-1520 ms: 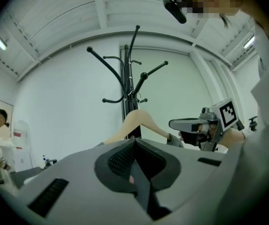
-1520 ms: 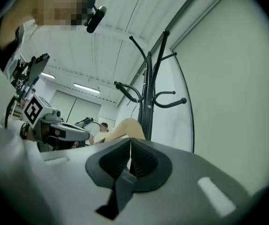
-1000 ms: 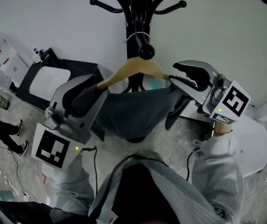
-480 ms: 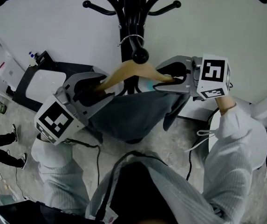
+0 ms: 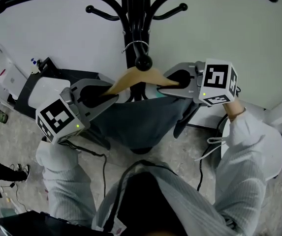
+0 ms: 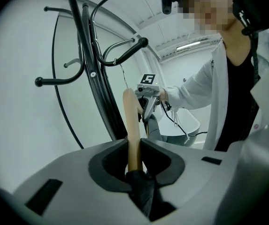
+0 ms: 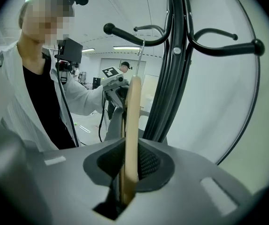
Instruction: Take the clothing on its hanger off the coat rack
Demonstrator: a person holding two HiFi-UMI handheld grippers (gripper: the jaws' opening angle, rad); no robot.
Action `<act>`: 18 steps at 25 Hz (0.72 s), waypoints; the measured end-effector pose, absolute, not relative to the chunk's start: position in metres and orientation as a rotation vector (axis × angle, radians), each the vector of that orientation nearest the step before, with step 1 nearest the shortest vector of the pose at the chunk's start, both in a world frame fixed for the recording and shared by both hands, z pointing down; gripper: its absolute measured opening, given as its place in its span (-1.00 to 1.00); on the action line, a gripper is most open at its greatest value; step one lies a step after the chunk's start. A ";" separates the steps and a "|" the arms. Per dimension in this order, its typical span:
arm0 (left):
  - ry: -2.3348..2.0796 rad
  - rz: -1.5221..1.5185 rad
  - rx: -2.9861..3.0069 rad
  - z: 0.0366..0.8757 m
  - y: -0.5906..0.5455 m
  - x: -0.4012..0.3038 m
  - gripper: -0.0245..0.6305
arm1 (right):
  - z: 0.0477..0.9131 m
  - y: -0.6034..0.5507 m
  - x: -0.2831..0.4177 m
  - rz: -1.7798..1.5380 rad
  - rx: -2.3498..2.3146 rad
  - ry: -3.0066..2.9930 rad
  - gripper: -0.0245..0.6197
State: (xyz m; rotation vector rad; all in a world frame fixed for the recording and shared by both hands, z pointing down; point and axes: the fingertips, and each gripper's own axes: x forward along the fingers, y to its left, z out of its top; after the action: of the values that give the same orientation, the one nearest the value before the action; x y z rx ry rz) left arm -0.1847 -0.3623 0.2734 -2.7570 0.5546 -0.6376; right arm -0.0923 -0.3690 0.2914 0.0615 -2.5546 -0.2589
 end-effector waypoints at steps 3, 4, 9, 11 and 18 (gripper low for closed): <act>0.568 -0.632 -2.755 0.275 -0.364 -0.185 -0.69 | 0.291 -0.370 -0.091 -0.282 0.099 -2.547 -0.79; 0.574 -0.632 -2.756 0.275 -0.364 -0.184 -0.69 | 0.291 -0.370 -0.090 -0.287 0.109 -2.543 -0.79; 0.579 -0.612 -2.739 0.266 -0.357 -0.178 -0.69 | 0.281 -0.364 -0.084 -0.338 0.148 -2.523 -0.80; 0.576 -0.597 -2.714 0.252 -0.350 -0.173 -0.69 | 0.268 -0.358 -0.080 -0.376 0.162 -2.520 -0.80; 0.503 -0.564 -2.656 0.208 -0.323 -0.135 -0.69 | 0.223 -0.330 -0.044 -0.503 0.268 -2.475 -0.79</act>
State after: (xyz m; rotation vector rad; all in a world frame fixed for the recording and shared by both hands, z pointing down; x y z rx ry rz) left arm -0.1346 -0.3232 0.2082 -2.6557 0.5028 -0.5639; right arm -0.0439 -0.3297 0.2230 0.2681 -2.4746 -0.5027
